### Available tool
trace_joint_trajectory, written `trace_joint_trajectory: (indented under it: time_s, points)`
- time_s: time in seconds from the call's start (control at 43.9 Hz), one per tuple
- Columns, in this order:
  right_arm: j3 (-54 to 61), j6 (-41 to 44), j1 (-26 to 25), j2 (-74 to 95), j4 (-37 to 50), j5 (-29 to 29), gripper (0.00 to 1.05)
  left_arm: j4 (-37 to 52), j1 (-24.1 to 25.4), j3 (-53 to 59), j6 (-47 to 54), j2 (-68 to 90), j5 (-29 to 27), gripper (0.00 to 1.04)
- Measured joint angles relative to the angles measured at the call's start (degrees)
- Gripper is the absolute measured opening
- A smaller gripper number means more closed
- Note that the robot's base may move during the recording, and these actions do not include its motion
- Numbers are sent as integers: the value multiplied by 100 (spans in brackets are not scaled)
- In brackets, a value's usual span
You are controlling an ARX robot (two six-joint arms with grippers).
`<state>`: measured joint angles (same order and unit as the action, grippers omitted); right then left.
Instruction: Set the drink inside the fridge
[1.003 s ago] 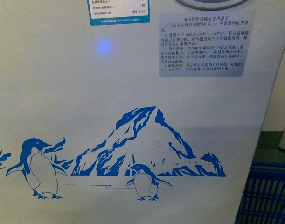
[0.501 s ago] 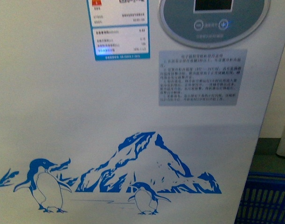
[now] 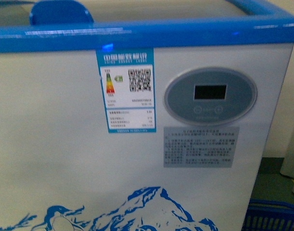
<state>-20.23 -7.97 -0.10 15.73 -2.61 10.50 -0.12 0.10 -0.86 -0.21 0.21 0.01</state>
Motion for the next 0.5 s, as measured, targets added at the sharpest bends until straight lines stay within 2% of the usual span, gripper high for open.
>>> trace_joint_trajectory:
  time_s: [0.501]
  points:
    - [0,-2,0,0,0,0,45,0,0,0,-2,0,-2,97]
